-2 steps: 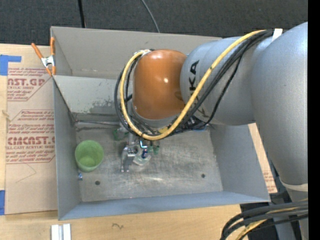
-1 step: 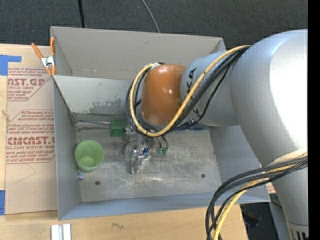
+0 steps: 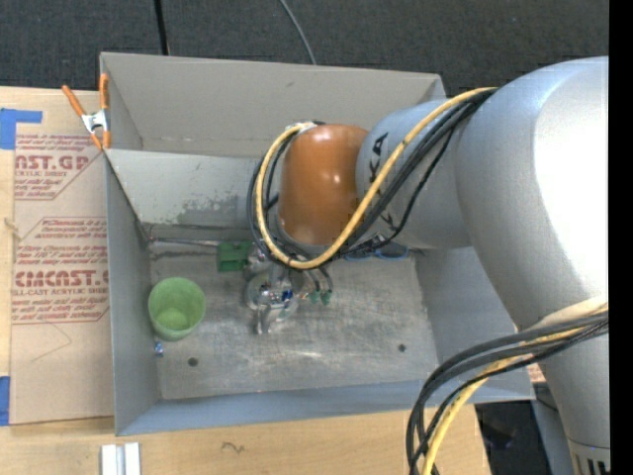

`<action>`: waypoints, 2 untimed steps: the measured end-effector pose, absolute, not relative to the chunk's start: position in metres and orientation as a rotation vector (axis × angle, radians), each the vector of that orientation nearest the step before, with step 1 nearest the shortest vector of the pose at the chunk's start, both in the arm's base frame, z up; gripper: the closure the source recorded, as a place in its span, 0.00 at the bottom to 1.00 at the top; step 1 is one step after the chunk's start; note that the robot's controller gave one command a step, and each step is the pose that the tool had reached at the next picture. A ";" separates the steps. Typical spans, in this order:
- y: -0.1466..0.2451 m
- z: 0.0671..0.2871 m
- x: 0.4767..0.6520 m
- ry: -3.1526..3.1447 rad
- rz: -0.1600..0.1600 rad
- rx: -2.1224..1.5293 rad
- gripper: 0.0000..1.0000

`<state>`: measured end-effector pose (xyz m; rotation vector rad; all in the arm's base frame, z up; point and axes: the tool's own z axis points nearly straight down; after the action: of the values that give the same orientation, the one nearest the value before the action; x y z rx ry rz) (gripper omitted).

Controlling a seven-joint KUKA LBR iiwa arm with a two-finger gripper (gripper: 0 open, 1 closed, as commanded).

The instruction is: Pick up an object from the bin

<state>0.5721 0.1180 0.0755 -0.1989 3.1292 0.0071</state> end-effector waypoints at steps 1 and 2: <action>0.120 0.213 0.580 3.123 0.002 -0.208 1.00; 0.152 0.142 0.564 3.139 0.001 0.202 1.00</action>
Offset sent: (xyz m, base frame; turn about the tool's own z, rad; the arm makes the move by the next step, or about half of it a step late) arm 0.0058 0.0006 0.1323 -0.0055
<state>0.5635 0.1523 0.1419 0.2015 3.1393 0.0011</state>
